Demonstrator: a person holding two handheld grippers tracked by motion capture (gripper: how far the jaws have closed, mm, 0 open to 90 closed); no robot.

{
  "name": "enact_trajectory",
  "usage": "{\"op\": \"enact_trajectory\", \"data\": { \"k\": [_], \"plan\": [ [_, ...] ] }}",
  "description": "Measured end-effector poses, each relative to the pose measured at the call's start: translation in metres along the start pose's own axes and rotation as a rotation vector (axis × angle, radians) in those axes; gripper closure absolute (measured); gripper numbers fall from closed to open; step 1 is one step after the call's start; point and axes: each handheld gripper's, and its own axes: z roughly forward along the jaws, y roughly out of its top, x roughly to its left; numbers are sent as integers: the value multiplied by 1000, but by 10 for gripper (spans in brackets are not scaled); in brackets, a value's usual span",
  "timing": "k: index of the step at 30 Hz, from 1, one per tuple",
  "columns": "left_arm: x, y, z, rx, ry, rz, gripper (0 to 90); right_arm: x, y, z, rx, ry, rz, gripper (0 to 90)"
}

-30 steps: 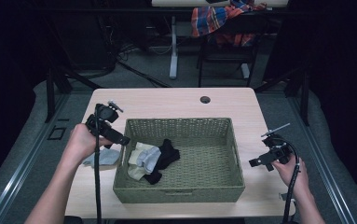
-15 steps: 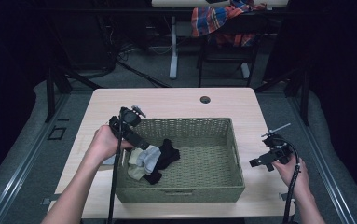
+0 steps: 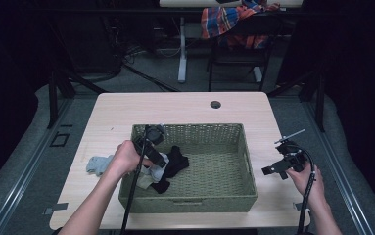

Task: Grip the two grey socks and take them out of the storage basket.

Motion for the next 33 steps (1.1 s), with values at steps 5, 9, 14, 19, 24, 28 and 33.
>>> {"op": "enact_trajectory", "data": {
  "k": [5,9,14,19,24,28,33],
  "plan": [
    [2,-2,10,34,-14,-10,419,0,0,0,1,5,0,0],
    [3,-4,14,46,-29,-6,535,1,0,0,-2,0,3,0],
    [3,-6,19,63,-36,-1,693,0,0,0,5,-3,-4,0],
    [3,-8,13,42,-28,6,810,0,0,0,-1,-3,-1,0],
    [7,-8,-6,-1,-33,7,812,0,0,0,-2,-6,-1,0],
    [10,-7,-24,-38,-32,6,812,1,0,0,-6,1,4,0],
    [14,-4,-44,-71,-29,8,812,0,0,0,-5,11,3,0]
  ]
}}
